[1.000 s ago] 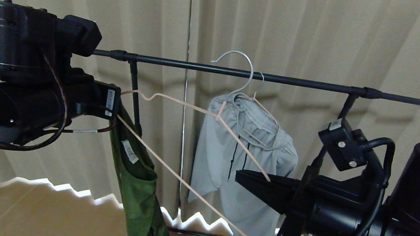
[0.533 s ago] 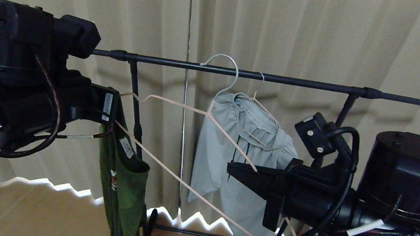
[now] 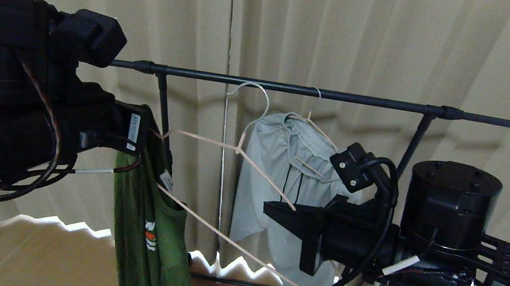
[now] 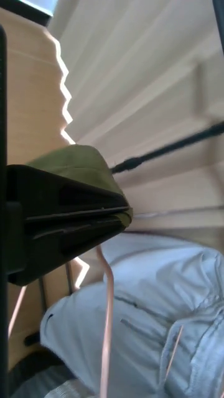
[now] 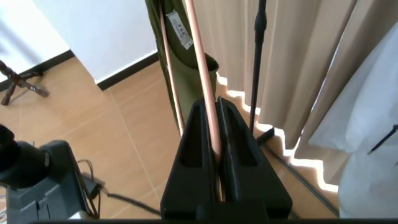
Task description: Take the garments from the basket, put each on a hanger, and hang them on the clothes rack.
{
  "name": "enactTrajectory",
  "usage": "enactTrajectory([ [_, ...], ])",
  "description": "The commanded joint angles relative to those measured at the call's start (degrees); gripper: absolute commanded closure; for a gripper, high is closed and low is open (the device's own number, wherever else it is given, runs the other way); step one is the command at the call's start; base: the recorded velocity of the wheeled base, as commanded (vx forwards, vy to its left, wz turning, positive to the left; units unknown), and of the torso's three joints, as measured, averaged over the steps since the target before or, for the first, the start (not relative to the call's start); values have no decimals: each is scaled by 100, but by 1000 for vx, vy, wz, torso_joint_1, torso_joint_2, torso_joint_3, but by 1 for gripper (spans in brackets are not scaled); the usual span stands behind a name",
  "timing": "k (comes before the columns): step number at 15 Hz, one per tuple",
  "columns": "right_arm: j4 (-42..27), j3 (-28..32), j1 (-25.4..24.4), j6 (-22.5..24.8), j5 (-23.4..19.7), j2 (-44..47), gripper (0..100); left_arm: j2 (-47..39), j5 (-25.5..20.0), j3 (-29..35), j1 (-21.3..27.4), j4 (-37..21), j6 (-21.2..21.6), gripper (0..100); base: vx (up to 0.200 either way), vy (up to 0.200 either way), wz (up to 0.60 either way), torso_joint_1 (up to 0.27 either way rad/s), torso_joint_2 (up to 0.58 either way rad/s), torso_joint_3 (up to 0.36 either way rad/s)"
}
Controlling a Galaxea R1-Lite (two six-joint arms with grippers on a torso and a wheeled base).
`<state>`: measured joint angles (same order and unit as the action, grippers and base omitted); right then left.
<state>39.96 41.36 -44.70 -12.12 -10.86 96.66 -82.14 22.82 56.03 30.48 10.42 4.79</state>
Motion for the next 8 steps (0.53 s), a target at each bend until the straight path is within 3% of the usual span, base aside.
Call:
enactTrajectory([
  [1,3,-208,-3,-1,-12,-147,100,-4,-225,-13,-156,65,110,100,0,0,0,0,0,0],
  [3,3,-366,-3,-10,-30,-174,100,14,-964,-22,-182,153,233,100,0,0,0,0,0,0],
  [4,3,-366,-3,-10,-30,-174,100,14,-964,-22,-182,153,233,100,0,0,0,0,0,0],
  [5,3,-375,-3,-1,-48,-112,100,14,-1667,-22,-165,153,532,100,0,0,0,0,0,0],
  [6,3,-375,-3,-1,-56,-103,100,-4,-1948,-13,-174,153,830,100,0,0,0,0,0,0],
  [8,3,-392,-3,-1,-56,-139,100,-162,-2054,5,-349,162,1375,100,0,0,0,0,0,0],
])
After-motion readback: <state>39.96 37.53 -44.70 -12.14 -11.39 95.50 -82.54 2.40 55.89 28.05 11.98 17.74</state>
